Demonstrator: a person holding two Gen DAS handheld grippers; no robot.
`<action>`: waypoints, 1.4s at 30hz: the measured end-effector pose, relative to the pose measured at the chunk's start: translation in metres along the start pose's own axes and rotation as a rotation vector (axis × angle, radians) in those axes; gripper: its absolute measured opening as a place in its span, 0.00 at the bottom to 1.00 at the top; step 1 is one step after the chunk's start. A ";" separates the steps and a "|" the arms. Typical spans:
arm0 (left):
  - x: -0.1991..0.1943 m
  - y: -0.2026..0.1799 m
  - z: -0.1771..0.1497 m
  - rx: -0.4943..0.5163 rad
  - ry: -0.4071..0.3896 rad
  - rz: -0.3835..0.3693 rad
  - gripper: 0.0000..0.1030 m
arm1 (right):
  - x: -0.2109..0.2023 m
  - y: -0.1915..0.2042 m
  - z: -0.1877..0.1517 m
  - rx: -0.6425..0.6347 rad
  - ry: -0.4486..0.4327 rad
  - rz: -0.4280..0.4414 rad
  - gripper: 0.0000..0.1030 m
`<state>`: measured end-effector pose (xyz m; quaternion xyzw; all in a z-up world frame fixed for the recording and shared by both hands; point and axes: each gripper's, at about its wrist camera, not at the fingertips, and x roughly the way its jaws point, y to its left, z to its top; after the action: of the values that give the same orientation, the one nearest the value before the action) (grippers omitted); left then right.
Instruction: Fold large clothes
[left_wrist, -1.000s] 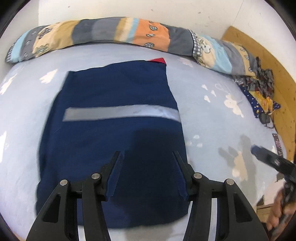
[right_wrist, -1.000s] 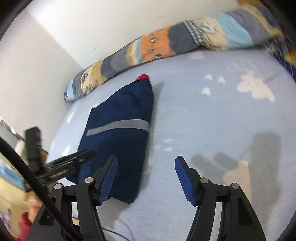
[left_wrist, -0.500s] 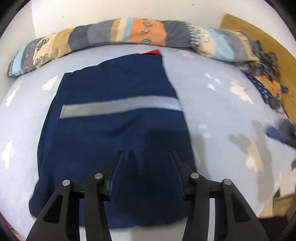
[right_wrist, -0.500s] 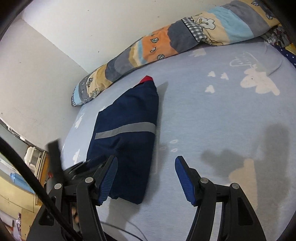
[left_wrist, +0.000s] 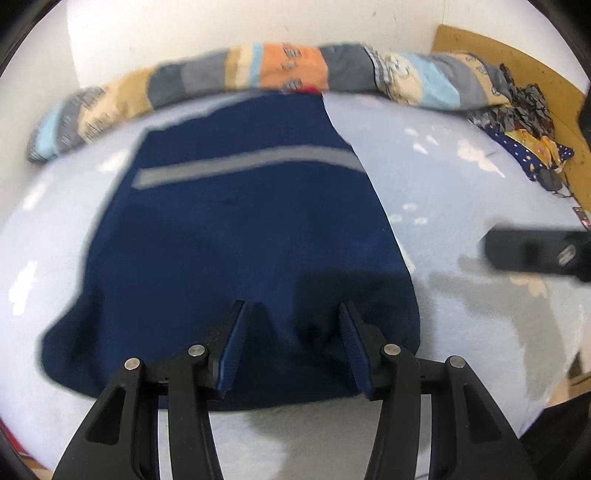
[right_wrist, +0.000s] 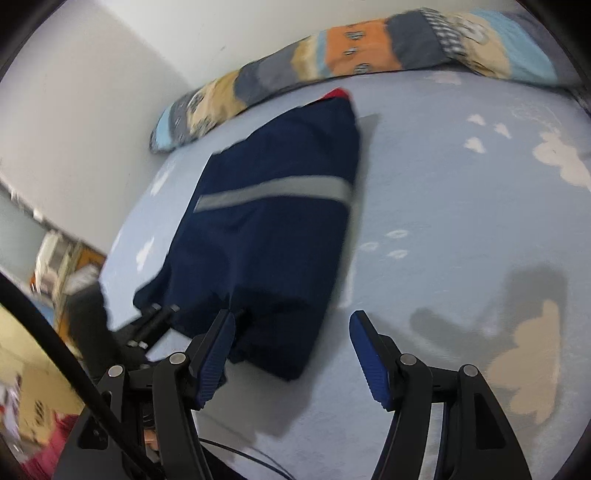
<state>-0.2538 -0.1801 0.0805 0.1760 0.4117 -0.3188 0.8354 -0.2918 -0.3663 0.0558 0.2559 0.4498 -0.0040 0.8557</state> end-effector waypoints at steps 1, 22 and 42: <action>-0.010 0.001 -0.004 0.006 -0.044 0.044 0.51 | 0.003 0.007 -0.002 -0.030 0.006 -0.005 0.67; 0.008 0.065 -0.028 -0.140 0.032 0.256 0.62 | 0.077 0.040 -0.029 -0.182 0.135 -0.140 0.76; -0.034 0.141 0.028 -0.300 -0.017 0.011 0.95 | 0.027 -0.017 0.007 0.101 0.001 0.053 0.77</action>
<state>-0.1581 -0.0786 0.1290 0.0486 0.4468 -0.2504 0.8575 -0.2742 -0.3785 0.0308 0.3103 0.4425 -0.0040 0.8414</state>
